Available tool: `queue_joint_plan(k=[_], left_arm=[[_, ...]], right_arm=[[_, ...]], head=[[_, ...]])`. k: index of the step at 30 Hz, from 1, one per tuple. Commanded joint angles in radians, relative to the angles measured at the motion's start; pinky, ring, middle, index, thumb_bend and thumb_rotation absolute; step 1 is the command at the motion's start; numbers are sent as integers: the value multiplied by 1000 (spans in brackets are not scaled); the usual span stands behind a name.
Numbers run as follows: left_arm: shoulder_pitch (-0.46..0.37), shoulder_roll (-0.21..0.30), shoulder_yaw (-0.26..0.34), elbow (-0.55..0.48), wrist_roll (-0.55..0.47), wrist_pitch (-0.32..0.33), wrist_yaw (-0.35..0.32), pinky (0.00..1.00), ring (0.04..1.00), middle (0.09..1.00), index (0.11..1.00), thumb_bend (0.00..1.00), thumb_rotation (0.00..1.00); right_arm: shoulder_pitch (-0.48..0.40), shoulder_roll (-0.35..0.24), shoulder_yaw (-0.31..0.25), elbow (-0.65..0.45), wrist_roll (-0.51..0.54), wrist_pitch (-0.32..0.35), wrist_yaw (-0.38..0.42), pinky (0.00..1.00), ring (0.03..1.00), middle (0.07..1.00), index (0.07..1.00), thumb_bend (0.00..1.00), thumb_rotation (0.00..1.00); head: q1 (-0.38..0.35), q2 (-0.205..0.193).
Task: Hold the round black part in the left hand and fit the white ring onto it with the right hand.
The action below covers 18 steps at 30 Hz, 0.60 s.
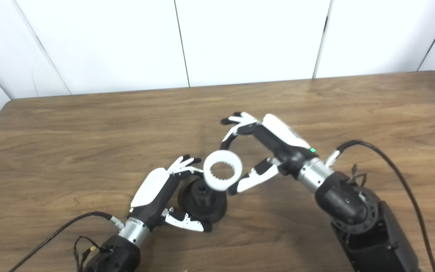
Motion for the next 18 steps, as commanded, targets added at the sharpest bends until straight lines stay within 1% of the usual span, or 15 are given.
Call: queue_joint_plan(k=[1, 7, 8, 10, 15, 18], left_arm=[[16, 14, -1, 25, 14, 14, -10, 860, 981, 917, 634, 914, 175], [16, 12, -1, 32, 8, 8, -5, 863, 981, 918, 632, 917, 168], [16, 11, -3, 32, 10, 8, -5, 860, 978, 917, 633, 915, 169], [15, 11, -5, 33, 13, 12, -4, 860, 978, 917, 634, 912, 173], [15, 7, -6, 27, 14, 21, -4, 860, 982, 918, 634, 915, 179], [16, 6, -5, 25, 11, 19, -3, 858, 982, 918, 631, 916, 177]], right_arm=[[-27, 8, -2, -38, -6, 0, 1, 858, 980, 887, 490, 525, 147], [-27, 23, 23, -47, -15, -10, 7, 899, 980, 888, 490, 525, 148], [-28, 24, 28, -48, -18, -13, 8, 944, 979, 886, 491, 525, 149], [-31, 26, 34, -49, -20, -16, 10, 958, 981, 886, 491, 525, 149], [-36, 37, 47, -37, -26, -13, 16, 921, 987, 882, 490, 525, 147], [-37, 41, 52, -27, -29, -10, 19, 928, 990, 882, 490, 525, 148]], head=[[-1, 1], [-1, 2], [-2, 4], [-1, 4], [0, 7], [-2, 7]])
